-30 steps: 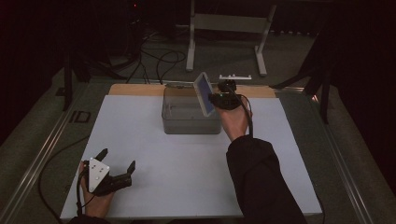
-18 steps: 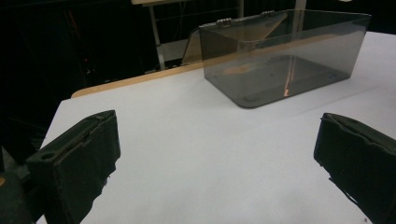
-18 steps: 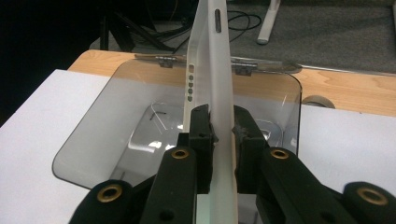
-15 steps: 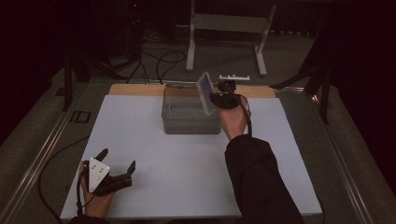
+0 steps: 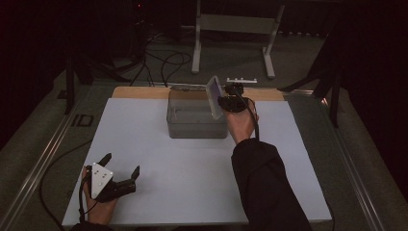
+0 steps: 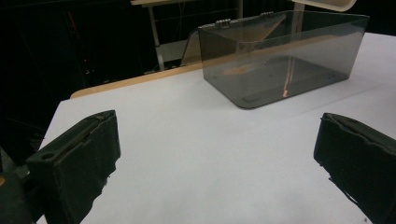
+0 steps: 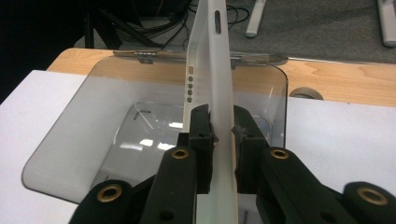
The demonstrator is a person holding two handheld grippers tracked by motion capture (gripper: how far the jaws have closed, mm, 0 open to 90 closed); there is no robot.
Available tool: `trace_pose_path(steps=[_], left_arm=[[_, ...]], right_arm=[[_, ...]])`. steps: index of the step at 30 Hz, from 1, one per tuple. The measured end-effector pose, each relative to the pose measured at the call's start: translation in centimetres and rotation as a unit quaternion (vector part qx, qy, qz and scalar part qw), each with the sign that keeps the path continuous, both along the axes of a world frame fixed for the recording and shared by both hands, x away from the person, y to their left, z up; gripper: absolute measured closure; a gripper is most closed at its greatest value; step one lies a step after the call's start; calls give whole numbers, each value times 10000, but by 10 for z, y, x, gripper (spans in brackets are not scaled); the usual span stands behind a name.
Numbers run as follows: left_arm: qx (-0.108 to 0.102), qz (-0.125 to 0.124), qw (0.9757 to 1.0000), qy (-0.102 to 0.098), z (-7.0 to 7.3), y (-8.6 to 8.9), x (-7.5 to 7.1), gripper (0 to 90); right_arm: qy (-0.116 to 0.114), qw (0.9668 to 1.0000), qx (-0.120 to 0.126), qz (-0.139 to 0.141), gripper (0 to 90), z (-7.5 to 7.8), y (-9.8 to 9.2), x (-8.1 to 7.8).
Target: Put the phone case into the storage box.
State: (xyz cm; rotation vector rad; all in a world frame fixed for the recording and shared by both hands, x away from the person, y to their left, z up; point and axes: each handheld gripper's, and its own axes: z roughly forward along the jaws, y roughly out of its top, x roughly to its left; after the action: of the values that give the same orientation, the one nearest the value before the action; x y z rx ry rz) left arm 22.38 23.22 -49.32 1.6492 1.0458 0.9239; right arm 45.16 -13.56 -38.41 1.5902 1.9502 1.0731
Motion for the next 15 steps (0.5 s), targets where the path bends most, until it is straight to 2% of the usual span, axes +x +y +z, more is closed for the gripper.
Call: trace_pose_path(steps=[15], left_arm=[[9,-24,10000,-2,0,0,0,12]], right_arm=[[58,9996,-131,-226,810,-10,-4,6]])
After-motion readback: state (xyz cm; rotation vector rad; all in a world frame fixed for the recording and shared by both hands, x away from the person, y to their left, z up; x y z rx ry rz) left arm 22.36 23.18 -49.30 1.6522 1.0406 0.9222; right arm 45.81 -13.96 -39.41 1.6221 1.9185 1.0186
